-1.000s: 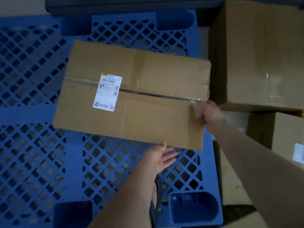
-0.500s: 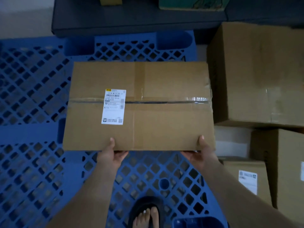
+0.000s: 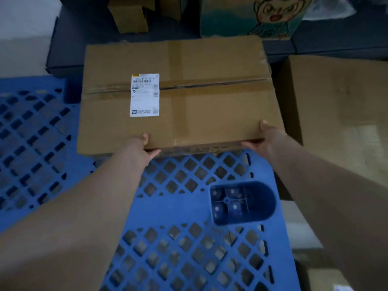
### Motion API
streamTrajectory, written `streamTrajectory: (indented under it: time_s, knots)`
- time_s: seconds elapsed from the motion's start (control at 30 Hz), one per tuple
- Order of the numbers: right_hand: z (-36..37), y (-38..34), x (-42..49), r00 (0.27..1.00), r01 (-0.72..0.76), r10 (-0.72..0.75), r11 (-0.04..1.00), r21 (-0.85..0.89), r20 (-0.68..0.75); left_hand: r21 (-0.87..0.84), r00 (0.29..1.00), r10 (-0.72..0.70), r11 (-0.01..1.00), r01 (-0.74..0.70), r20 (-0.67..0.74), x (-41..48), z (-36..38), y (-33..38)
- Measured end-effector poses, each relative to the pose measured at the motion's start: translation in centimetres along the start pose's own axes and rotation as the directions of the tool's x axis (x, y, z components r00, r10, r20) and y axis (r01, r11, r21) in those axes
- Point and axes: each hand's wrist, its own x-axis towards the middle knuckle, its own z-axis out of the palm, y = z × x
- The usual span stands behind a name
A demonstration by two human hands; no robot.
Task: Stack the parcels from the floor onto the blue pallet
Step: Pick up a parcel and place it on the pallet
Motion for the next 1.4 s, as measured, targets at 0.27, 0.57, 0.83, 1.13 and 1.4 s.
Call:
streamTrajectory:
  time_s: [0.27,0.57,0.83,1.13,1.4]
  knots:
    - [-2.1,0.4,-2.7,0.978,-0.098,0.104,0.994,-0.043,0.179,0.135,0.996,0.066,0.988,-0.072,0.052,-0.9,-1.1,-0.9]
    - [-15.1,13.4,-12.9,0.893,-0.052,0.307,0.795,-0.604,0.328,0.392,0.991,0.098,0.911,-0.127,0.092,-11.3,-12.4,-9.2]
    - [-22.5,11.5,-25.2,0.844,0.536,0.200,-0.317,-0.783,0.497,0.930,0.920,0.138,-0.067,-0.362,0.368,-25.7,-20.9,-16.4]
    - [-43.7,5.9,-45.8,0.835,0.495,0.135,-0.609,-0.620,0.533,0.780,0.834,0.112,-0.439,-0.447,0.541,-50.9,-28.6,-20.4]
    - [-64.9,7.2,-55.7,0.900,0.373,-0.037,-0.452,-0.810,0.435,0.652,0.746,0.091,-0.563,-0.508,0.659,-64.9,-33.5,-28.7]
